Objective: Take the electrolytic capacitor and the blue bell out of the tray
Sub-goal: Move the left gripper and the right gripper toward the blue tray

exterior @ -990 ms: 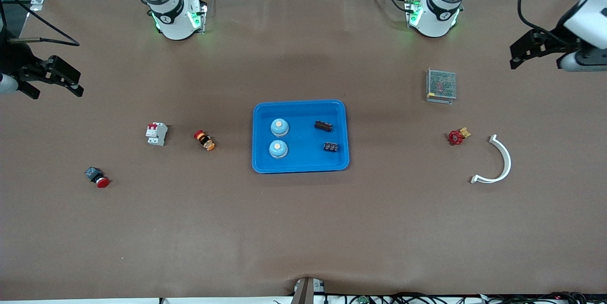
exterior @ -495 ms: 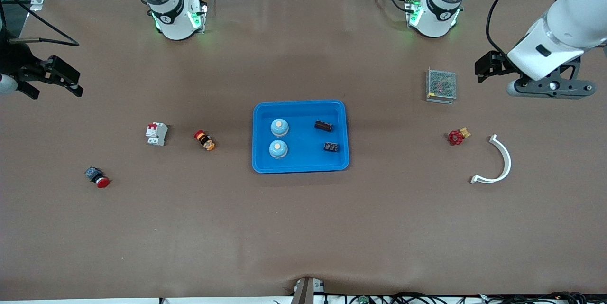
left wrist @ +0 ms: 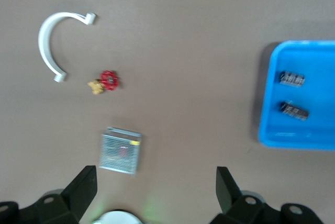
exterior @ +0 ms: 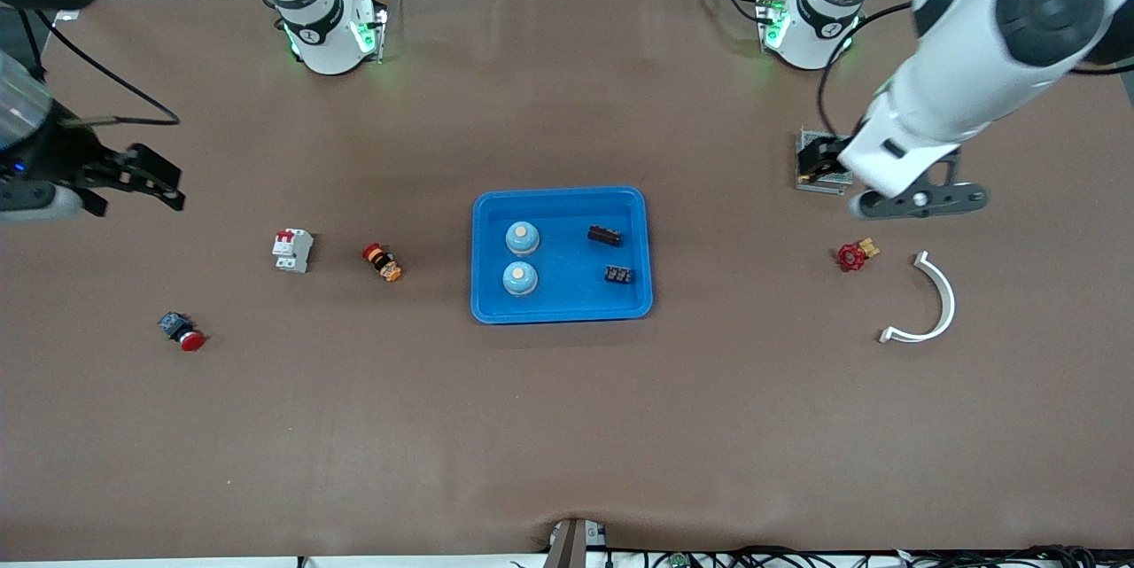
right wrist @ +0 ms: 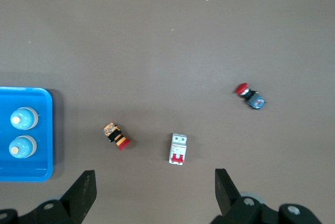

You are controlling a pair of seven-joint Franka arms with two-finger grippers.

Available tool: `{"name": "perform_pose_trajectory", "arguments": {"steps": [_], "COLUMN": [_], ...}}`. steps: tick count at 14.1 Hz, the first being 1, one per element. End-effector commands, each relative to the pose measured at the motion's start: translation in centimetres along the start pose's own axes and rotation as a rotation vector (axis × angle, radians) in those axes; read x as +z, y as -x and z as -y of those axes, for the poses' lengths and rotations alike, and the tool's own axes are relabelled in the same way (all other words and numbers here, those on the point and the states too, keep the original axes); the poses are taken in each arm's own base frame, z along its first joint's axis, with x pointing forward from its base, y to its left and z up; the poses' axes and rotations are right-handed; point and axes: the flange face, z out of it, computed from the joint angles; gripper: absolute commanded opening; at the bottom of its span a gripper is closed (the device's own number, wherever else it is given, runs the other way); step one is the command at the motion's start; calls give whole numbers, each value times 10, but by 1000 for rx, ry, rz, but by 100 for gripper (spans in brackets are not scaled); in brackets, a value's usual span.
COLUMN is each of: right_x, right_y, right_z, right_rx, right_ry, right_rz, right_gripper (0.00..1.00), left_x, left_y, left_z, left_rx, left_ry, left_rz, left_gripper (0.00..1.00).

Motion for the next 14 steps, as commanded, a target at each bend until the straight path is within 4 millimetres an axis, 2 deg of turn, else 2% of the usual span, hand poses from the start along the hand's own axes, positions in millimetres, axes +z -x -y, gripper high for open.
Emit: {"name": "perform_pose_trajectory", "arguments": {"steps": [1,2,3,5,7,9,11,14], "right_x": [36,61,74,97,120,137,154,159], "right_y": [-15,-20,-24,-24,-22,-22,-21,-38], "right_z": [67,92,115,180,221,253,262,241], "right_rx": [-116,-152,-186,-279,-188,-82,-35,-6], "right_ry": [14,12,4,5,11,2,8,-10], "right_rz": [47,79,87,54,49,21,37,-5], "right_gripper": [100,100,100,100,100,100,100,100], "left_x": [25,36,49,79,107,137,166,197], "left_y": [-5,-7,-8,-4,-6,1,-2,8], "left_z": [-37,-49,-62,-94,-118,-154,-174,-199], "left_rx": [-122,-164,-206,-293,-408,-520,-611,-701], "left_ry": [20,22,22,27,45,52,62,72], "left_rz": [14,18,25,16,13,14,18,24], "left_gripper": [100,100,100,100,100,100,100,100]}}
